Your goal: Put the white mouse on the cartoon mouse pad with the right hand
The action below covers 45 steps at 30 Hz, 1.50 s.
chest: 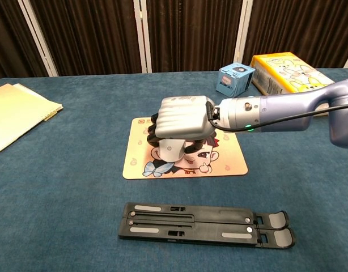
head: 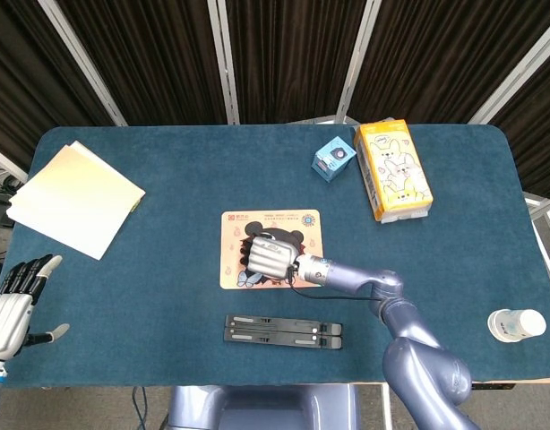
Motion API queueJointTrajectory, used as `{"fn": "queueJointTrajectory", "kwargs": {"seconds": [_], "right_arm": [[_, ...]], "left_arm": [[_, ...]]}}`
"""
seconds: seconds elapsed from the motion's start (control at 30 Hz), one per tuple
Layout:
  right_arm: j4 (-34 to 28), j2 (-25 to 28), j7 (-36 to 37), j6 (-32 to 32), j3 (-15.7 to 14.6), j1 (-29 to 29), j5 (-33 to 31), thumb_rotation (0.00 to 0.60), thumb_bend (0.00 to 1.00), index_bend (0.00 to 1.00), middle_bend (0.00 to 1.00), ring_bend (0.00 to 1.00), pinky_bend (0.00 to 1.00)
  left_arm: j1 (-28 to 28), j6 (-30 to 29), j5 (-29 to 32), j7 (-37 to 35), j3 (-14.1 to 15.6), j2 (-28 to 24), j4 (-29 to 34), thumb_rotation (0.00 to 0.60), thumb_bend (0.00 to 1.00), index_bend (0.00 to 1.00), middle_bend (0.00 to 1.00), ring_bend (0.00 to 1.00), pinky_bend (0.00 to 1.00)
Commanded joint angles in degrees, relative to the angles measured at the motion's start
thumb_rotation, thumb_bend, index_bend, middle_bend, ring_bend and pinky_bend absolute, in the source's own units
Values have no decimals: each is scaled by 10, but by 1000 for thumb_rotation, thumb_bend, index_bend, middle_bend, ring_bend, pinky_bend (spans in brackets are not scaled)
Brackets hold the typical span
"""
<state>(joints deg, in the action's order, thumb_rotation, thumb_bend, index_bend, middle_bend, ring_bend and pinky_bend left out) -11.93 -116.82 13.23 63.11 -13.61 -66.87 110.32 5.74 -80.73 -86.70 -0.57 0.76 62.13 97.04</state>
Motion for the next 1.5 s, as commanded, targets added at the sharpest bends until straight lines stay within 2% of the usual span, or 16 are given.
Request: {"fn": "queueJointTrajectory", "kwargs": {"seconds": [0.03, 0.13, 0.23, 0.4, 0.57, 0.77, 0.9, 1.0, 1.23, 1.33, 1.37, 1.5], "right_arm": [[4, -2, -6, -2, -1, 1, -2, 600, 259, 590, 547, 352, 474], [8, -4, -20, -11, 0, 3, -6, 600, 225, 556, 467, 268, 395], [10, -7, -39, -20, 4, 6, -14, 600, 202, 451, 361, 172, 306], [5, -7, -60, -27, 9, 10, -23, 600, 194, 385, 264, 79, 224], [0, -2, -77, -32, 13, 12, -30, 600, 194, 370, 214, 36, 206], [-20, 19, -90, -14, 13, 13, -30, 600, 198, 296, 163, 0, 163], [-69, 55, -108, 20, 14, 12, -29, 600, 199, 272, 159, 0, 155], [-114, 83, -129, 33, 16, 10, -28, 600, 198, 269, 159, 0, 153], [-295, 181, -246, 36, 47, 26, -57, 600, 199, 264, 158, 0, 127], [-404, 233, -317, 35, 71, 59, -97, 600, 198, 262, 158, 0, 108], [-456, 254, -348, 44, 83, 82, -121, 600, 198, 262, 158, 0, 97], [-595, 300, -427, 68, 113, 154, -205, 600, 197, 258, 157, 0, 57]], "left_arm": [[0, 0, 1, 0, 0, 0, 0, 600, 91, 0, 0, 0, 0], [0, 0, 1, 1, 0, 0, 0, 600, 90, 0, 0, 0, 0], [0, -2, 1, 0, -2, 2, 1, 600, 90, 0, 0, 0, 0], [0, -3, 0, 0, -2, 2, 0, 600, 91, 0, 0, 0, 0], [0, -4, -1, -1, -2, 3, 0, 600, 90, 0, 0, 0, 0], [0, -4, -2, -3, -2, 3, -1, 600, 90, 0, 0, 0, 0], [1, -2, -2, -5, -2, 2, 0, 600, 90, 0, 0, 0, 0], [2, -2, -3, -5, -2, 2, 1, 600, 91, 0, 0, 0, 0], [1, -8, -5, -4, -4, 5, -2, 600, 89, 0, 0, 0, 0], [-1, -13, -7, -1, -3, 5, -5, 600, 90, 0, 0, 0, 0], [-2, -15, -8, -1, -2, 5, -6, 600, 89, 0, 0, 0, 0], [-6, -23, -15, 0, 0, 5, -8, 600, 90, 0, 0, 0, 0]]}}
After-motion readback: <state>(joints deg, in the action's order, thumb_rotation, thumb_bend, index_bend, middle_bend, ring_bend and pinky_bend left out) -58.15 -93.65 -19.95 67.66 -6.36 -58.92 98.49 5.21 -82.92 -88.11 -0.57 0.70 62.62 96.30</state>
